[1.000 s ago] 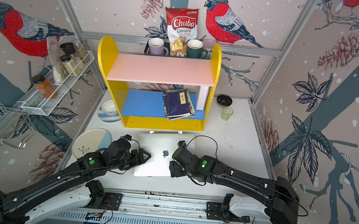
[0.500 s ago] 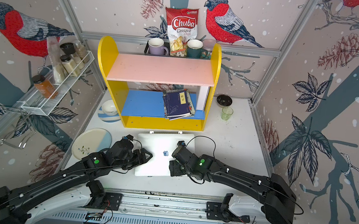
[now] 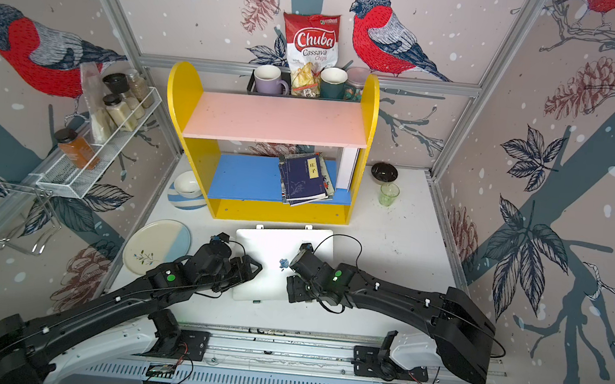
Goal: Close the laptop lid and set it aside
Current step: Close the lid of the laptop.
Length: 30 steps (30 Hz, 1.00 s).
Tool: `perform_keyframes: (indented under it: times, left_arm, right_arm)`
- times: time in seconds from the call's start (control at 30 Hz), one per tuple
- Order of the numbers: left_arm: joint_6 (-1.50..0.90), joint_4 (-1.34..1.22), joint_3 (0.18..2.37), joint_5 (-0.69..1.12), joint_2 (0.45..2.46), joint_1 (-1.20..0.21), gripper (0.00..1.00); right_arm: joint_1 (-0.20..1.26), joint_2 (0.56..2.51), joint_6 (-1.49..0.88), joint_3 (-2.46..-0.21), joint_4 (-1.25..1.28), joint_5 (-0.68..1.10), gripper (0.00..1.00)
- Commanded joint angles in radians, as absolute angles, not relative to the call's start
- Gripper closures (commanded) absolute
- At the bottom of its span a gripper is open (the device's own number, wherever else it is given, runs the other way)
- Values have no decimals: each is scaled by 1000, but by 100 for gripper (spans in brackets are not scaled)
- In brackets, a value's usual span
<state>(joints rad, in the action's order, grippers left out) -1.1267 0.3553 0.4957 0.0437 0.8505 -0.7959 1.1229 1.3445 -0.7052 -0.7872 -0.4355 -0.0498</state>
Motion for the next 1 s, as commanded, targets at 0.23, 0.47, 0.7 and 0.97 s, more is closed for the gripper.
perform_keyframes:
  times: [0.23, 0.47, 0.7, 0.97]
  left_arm:
    - [-1126, 283, 485, 32, 896, -799, 20]
    - [-1126, 258, 475, 30, 908, -799, 20]
    - [-1112, 267, 490, 23, 882, -799, 22]
    - [-990, 523, 583, -146, 676, -799, 20]
  right_arm:
    - [1116, 1369, -690, -788, -395, -34, 21]
    - [1108, 1379, -689, -777, -380, -25, 21]
    - [1096, 1372, -677, -767, -374, -38, 22]
    - [957, 1147, -636, -697, -406, -18, 22]
